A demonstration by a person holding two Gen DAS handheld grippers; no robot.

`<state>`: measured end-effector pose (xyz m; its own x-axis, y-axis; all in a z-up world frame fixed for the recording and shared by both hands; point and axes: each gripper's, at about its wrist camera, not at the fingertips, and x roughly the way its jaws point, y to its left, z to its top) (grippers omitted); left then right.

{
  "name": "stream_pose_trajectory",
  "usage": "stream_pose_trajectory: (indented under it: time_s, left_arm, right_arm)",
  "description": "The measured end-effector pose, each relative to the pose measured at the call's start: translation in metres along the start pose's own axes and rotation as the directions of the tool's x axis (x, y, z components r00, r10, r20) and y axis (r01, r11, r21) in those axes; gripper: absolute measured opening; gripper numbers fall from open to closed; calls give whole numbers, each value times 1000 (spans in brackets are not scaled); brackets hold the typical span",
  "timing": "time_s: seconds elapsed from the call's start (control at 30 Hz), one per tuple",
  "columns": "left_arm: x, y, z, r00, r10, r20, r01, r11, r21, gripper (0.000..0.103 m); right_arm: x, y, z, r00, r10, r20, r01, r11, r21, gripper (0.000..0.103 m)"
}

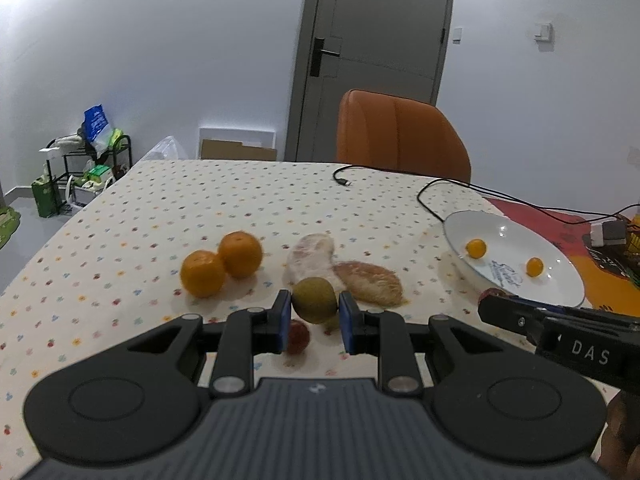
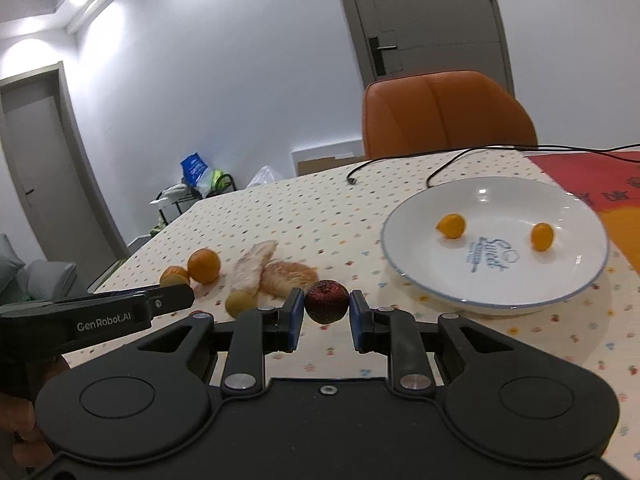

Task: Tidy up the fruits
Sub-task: 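Carry both plums over the white plate and open both tools to release them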

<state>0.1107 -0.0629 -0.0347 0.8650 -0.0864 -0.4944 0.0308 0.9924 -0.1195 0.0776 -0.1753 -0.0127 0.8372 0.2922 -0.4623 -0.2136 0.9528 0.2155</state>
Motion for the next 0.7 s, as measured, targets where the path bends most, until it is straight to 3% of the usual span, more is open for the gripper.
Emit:
stream_pose_trajectory:
  time_s: [0.7]
  left_arm:
    - [16, -62, 15, 997, -71, 25, 68, 992, 111, 24]
  right_arm:
    - [-25, -62, 1, 995, -81, 65, 75, 993, 93, 23]
